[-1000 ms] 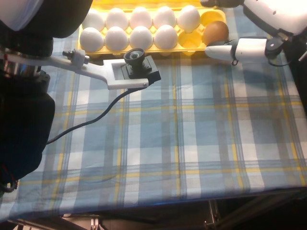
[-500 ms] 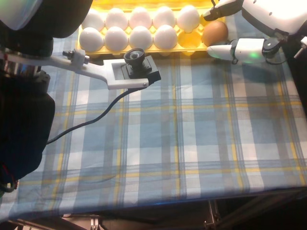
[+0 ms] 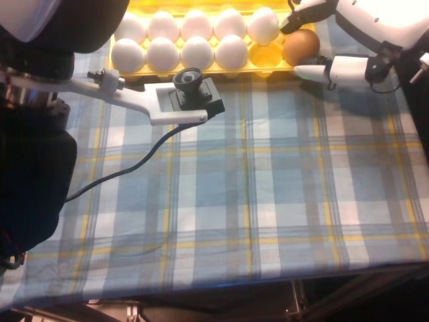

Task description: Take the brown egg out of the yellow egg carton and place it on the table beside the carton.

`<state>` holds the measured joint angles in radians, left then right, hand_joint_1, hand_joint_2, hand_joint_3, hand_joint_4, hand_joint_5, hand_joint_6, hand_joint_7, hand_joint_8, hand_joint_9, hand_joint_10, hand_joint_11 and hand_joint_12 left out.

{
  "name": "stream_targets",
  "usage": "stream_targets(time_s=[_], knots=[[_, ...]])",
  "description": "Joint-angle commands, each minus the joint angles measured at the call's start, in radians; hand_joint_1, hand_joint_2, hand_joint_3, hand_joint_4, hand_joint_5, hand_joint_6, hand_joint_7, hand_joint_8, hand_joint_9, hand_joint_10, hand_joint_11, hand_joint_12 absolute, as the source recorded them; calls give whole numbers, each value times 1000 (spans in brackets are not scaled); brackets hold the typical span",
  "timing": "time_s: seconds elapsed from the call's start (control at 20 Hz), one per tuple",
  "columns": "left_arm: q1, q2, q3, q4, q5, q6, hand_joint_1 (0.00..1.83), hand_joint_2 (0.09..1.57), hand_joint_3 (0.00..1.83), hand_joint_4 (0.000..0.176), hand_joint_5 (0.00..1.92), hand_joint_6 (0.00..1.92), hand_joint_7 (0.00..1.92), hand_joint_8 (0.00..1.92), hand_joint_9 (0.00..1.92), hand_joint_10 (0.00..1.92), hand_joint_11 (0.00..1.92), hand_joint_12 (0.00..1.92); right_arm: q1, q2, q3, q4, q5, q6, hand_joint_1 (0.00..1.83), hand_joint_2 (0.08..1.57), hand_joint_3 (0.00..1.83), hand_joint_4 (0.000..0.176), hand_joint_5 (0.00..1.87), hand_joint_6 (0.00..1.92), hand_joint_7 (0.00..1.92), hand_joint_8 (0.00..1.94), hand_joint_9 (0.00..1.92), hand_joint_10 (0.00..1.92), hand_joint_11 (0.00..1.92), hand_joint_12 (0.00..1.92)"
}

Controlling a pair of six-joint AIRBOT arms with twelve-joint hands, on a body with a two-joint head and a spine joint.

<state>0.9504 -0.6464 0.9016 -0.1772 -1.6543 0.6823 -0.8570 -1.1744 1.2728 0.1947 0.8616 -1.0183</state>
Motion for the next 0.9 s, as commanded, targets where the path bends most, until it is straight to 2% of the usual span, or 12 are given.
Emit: stream_targets(time_s=[0.0,0.1,0.25,0.3,0.4,0.45,0.55,0.6,0.7,0.75,0.8,0.85], knots=[[-23,-11,-8,34,-82,-11,628,1381,0,0,870,1741,858,1792,597,1651,263,1576,16,11,-6,-6,151,2,983,1161,0,155,877,1135,588,10,463,5,470,107],[-23,-11,-8,34,-82,-11,580,1409,4,0,878,1815,825,1884,539,1787,211,1683,16,24,-26,-6,185,2,1017,1146,0,105,910,1086,657,9,484,4,476,100],[-23,-11,-8,34,-82,-11,626,1388,0,0,875,1802,843,1859,577,1781,234,1725,16,53,-66,-14,241,2,1030,1139,0,88,926,1063,667,9,506,5,492,103],[-23,-11,-8,34,-82,-11,645,1389,0,0,855,1853,844,1886,597,1785,256,1717,16,58,-72,-17,250,2,1011,1138,0,135,923,1065,570,1,523,7,535,121],[-23,-11,-8,34,-82,-11,622,1388,0,0,868,1812,838,1856,572,1731,226,1670,15,81,-102,-34,282,2,1007,1138,0,143,921,1067,528,0,537,10,563,134],[-23,-11,-8,34,-82,-11,645,1374,0,0,863,1795,833,1851,571,1700,237,1629,15,91,-118,-45,297,2,1026,1149,2,79,904,1096,627,24,532,5,531,125],[-23,-11,-8,34,-82,-11,633,1387,3,0,861,1798,838,1833,589,1674,276,1587,8,106,-145,-56,336,2,990,1153,0,151,890,1115,654,17,523,1,496,117],[-23,-11,-8,34,-82,-11,619,1405,5,0,842,1807,841,1838,587,1676,275,1619,-1,113,-157,-57,357,2,1001,1152,0,129,895,1108,750,28,523,0,473,109],[-23,-11,-8,34,-82,-11,668,1389,0,0,864,1736,881,1805,621,1634,303,1617,-22,131,-185,-68,397,2,993,1152,0,148,893,1111,772,11,521,3,461,109],[-23,-11,-8,34,-82,-11,651,1394,0,0,864,1843,869,1852,623,1718,305,1658,-32,141,-202,-75,418,2,996,1146,0,151,904,1095,734,1,519,1,450,111],[-23,-11,-8,34,-82,-11,651,1394,0,0,864,1843,869,1852,623,1718,305,1658,-38,144,-208,-79,427,2,996,1146,0,151,904,1095,734,1,519,1,450,111],[-23,-11,-8,34,-82,-11,652,1399,1,0,885,1882,885,1886,633,1789,319,1707,-55,153,-226,-86,450,2,1005,1145,0,133,908,1091,690,0,529,3,474,127]])
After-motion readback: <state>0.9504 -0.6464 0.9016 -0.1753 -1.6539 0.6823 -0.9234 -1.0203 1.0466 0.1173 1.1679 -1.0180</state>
